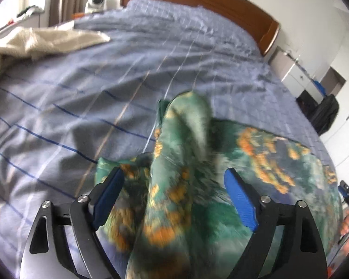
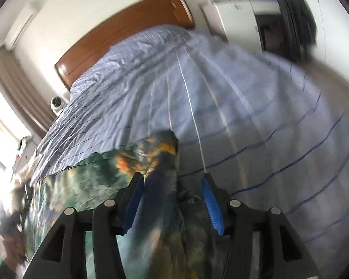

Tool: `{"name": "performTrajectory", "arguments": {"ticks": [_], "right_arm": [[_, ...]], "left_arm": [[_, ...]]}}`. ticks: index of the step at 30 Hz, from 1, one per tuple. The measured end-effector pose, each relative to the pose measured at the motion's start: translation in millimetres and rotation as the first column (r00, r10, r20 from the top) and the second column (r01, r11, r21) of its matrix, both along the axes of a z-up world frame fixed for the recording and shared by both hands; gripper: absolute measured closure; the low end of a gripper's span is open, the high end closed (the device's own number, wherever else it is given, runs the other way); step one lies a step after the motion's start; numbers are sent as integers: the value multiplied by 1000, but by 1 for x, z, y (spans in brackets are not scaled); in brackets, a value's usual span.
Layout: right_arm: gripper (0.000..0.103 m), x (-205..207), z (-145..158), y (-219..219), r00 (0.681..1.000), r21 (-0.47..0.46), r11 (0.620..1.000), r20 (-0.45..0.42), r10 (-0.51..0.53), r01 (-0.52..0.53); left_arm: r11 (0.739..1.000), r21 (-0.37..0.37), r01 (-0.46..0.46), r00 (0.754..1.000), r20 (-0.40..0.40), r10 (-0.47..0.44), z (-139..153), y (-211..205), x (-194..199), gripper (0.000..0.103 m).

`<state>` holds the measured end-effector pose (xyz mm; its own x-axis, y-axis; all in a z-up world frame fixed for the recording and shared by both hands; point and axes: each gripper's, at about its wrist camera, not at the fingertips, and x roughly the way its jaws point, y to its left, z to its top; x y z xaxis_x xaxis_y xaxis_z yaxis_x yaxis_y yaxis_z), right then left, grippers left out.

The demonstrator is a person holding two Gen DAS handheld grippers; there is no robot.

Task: Fold large clothes
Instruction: 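Release the jacket and press the folded bundle flat with both grippers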

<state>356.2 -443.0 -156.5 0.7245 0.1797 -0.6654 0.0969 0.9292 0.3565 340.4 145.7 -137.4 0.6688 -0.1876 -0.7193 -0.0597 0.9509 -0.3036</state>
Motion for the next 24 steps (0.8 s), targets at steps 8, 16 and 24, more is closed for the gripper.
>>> {"name": "performTrajectory", "arguments": {"ticks": [8,16,24], "right_arm": [[50,-83,19,69,913,16,913,48,406,-407],[50,-111,-26,29,986,63,985,-45,163,-160],[50,-175,1,58,970,48,971,76,229,-233]], "left_arm": [[990,87,114,992,47,-118,27,-33,-49,10],[951,174,255,964,38,-265,54,-100,-65,8],[910,215,354,934,-34,-355,48,-209,13,4]]}}
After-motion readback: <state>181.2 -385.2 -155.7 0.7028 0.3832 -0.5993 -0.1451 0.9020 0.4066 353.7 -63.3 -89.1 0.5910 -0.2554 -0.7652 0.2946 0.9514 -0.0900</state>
